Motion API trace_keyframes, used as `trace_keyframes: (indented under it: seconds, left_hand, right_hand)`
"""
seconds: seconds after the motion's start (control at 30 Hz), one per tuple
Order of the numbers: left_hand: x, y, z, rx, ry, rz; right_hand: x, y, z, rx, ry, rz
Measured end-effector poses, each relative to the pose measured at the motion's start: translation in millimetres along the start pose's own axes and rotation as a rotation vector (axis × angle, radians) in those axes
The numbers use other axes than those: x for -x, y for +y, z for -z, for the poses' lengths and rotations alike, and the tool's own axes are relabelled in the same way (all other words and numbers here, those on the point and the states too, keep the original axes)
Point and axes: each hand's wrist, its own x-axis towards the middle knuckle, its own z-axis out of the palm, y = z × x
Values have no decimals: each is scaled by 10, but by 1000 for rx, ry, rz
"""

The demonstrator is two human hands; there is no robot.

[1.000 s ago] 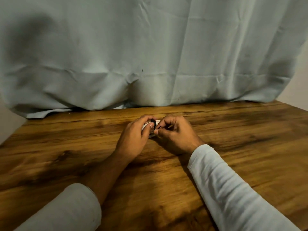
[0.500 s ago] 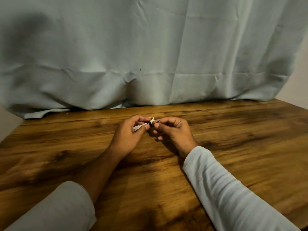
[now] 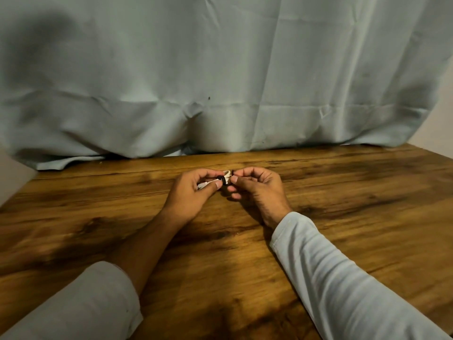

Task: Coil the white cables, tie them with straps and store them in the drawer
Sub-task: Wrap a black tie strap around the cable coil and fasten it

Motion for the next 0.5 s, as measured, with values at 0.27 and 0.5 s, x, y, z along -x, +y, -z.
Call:
trace_keyframes:
  seconds: [0.27,0.5]
  left_hand:
    - [-15,-23,13,4,-57,-15]
    - [-10,-16,11,41,-38,4]
  right_hand:
    - [1,-36,14,156,32,71]
    - [-69,-63,88,731,59,319]
